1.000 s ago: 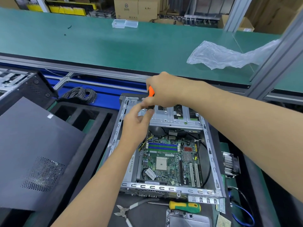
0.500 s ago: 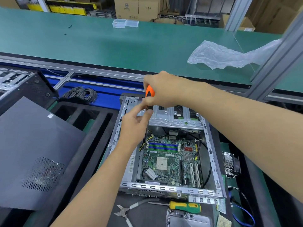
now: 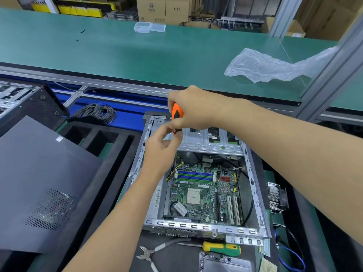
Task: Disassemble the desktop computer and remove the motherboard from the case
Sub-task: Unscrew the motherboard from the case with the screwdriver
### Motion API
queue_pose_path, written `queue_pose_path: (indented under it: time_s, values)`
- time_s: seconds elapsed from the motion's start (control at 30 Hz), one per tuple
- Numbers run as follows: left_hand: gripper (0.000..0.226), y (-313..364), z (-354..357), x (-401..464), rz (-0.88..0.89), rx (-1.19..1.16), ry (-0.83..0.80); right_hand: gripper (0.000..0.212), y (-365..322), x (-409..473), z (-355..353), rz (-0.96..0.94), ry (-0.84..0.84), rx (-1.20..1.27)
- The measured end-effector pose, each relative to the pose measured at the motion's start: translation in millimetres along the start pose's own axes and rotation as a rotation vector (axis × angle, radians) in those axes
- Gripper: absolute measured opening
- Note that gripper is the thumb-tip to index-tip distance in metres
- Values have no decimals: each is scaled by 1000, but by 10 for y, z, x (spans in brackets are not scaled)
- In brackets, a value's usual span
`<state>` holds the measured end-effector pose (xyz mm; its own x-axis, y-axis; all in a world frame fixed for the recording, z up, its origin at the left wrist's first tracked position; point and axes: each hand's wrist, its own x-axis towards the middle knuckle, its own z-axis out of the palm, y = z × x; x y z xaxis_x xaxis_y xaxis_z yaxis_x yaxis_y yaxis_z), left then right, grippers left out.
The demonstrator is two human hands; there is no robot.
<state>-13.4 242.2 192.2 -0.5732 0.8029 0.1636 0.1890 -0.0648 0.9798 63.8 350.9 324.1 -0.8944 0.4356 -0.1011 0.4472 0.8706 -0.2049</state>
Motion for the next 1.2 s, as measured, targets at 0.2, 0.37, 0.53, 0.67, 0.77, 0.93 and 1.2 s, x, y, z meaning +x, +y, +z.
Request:
queue_pose_path:
  time_s: [0.2,0.37,0.53,0.67,0.77,0.93,1.2]
  values:
    - [20,-14,-23,13,5,42,75,44,-12,0,10,52,-16,22]
    - [23,-6,-6,28,-5,40,70,46,-36,30,42,78,45,-95]
    - [10,-21,-10,-5,-11,-4,55,42,15,14,-3,28,-1,41]
    - [17,7,-12,21,-1,42,97,60,29,-1,10,116,11,-24]
    - [24,28,-6,21,5,28,90,55,14,-1,41,125,29,-46]
    - [17,-5,-17,-15,1,9,27,40,9,-9,0,71,-29,23]
    - [34,9,-3,50,-11,71,104,44,-49,-20,54,91,58,-75]
